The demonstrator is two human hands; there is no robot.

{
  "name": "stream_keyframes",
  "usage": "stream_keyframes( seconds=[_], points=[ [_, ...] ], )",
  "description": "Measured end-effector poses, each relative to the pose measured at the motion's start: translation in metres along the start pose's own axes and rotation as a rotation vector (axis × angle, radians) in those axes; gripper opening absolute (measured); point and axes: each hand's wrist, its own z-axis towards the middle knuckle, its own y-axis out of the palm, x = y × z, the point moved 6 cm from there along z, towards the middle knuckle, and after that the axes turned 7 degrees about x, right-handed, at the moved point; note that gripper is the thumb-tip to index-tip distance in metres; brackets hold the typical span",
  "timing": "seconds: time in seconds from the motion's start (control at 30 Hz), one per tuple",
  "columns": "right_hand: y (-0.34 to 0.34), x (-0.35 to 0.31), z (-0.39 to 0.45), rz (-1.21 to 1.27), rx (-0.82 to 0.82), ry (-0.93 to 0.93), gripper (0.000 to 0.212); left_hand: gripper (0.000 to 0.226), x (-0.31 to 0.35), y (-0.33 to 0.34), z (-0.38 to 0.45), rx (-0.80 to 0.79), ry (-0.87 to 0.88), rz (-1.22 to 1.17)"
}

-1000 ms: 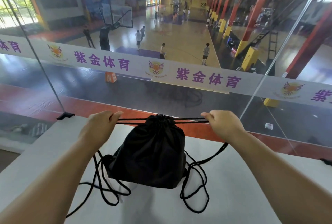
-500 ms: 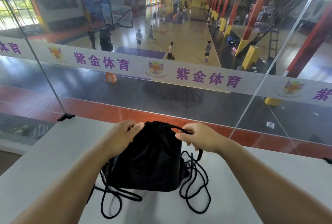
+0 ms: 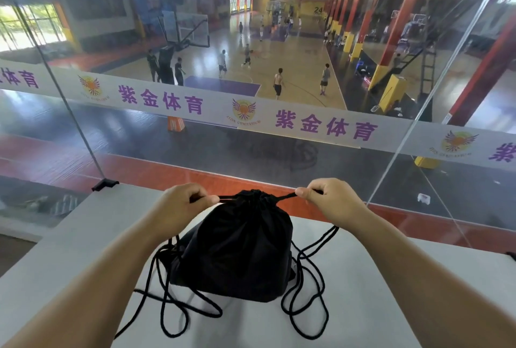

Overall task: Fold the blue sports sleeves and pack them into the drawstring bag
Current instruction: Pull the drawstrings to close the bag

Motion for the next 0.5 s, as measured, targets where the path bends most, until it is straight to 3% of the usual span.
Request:
stream_keyframes(
  seconds=[0.1, 0.23, 0.5],
  points=[
    [-0.006, 0.0, 0.001, 0.02, 0.106, 0.029, 0.032, 0.018, -0.005, -0.014, 0.0, -0.012, -0.019, -0.017],
    [-0.001, -0.016, 0.002, 0.126, 0.174, -0.019, 0.009, 0.022, 0.011, -0.034, -0.003, 0.073, 0.019, 0.023],
    [0.047, -0.108, -0.002, 0.107, -0.145, -0.296, 0.037, 0.008, 0.038, -0.042, -0.006, 0.036, 0.074, -0.024]
  ],
)
